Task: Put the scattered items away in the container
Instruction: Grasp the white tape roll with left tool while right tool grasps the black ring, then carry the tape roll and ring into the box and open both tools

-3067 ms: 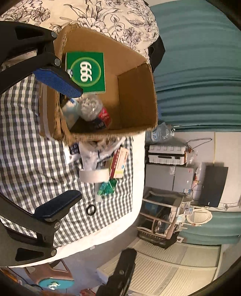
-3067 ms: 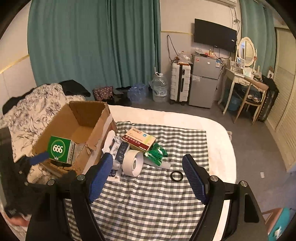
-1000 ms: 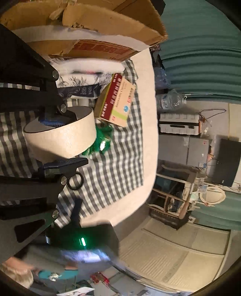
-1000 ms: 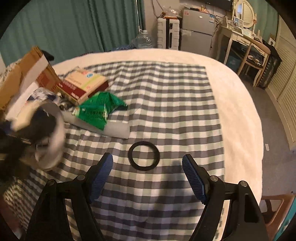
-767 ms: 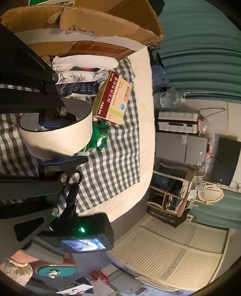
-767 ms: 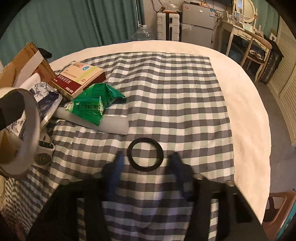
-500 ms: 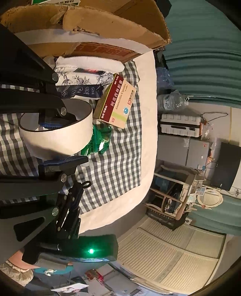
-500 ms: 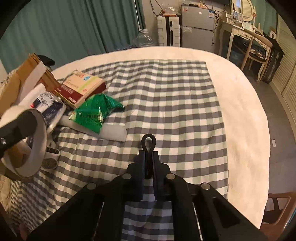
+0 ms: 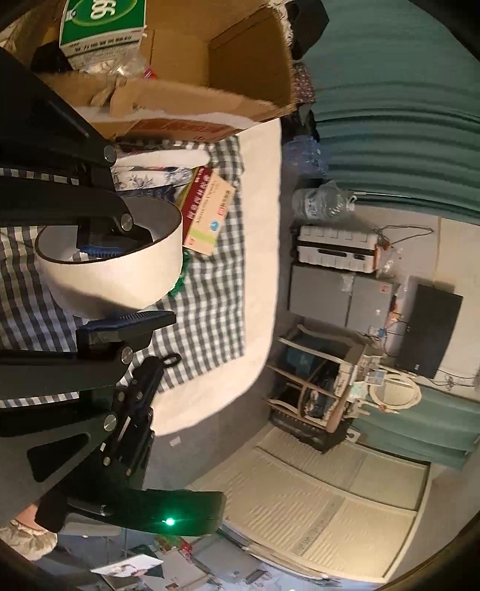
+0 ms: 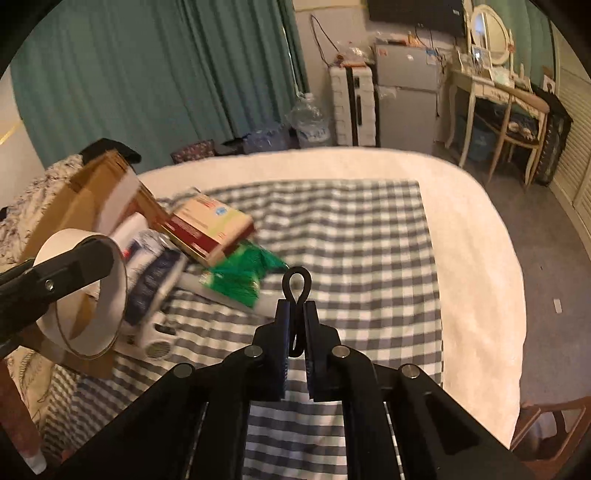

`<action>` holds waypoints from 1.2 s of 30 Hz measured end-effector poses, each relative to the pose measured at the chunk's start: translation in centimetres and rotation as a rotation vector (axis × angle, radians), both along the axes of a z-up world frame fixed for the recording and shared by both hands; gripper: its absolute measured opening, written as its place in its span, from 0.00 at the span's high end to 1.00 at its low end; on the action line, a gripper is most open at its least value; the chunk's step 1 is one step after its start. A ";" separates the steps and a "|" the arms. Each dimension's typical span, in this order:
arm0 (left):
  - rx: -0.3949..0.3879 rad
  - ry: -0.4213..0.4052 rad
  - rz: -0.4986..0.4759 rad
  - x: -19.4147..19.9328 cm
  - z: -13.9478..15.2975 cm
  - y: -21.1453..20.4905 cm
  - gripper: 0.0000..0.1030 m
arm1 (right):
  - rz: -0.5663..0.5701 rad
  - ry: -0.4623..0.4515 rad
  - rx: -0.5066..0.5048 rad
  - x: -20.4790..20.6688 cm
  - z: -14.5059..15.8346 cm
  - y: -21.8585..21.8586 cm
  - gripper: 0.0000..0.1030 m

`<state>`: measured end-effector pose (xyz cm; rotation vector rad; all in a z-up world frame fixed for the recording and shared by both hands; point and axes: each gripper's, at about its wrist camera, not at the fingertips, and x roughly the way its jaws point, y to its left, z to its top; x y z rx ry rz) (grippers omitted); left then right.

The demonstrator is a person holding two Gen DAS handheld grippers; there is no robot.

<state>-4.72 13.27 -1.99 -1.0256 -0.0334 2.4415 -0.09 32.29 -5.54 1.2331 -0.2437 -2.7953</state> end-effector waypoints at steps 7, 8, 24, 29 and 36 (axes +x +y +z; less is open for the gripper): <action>0.024 0.013 0.032 0.3 2.9 -2.0 0.75 | 0.080 0.084 -0.005 1.6 3.7 -2.7 0.93; 0.028 0.015 0.034 0.2 3.2 -2.3 0.75 | 0.086 0.095 -0.003 1.7 4.1 -2.9 0.93; 0.035 0.020 0.164 2.4 6.6 -10.5 0.75 | 0.256 0.143 0.052 5.2 8.6 -12.0 0.93; 0.023 0.042 0.191 3.5 6.6 -14.5 0.75 | 0.313 0.153 0.066 5.8 10.2 -16.1 0.93; 0.019 0.028 0.284 2.7 5.5 -20.2 0.75 | 0.363 0.126 0.095 4.7 9.8 -21.5 0.93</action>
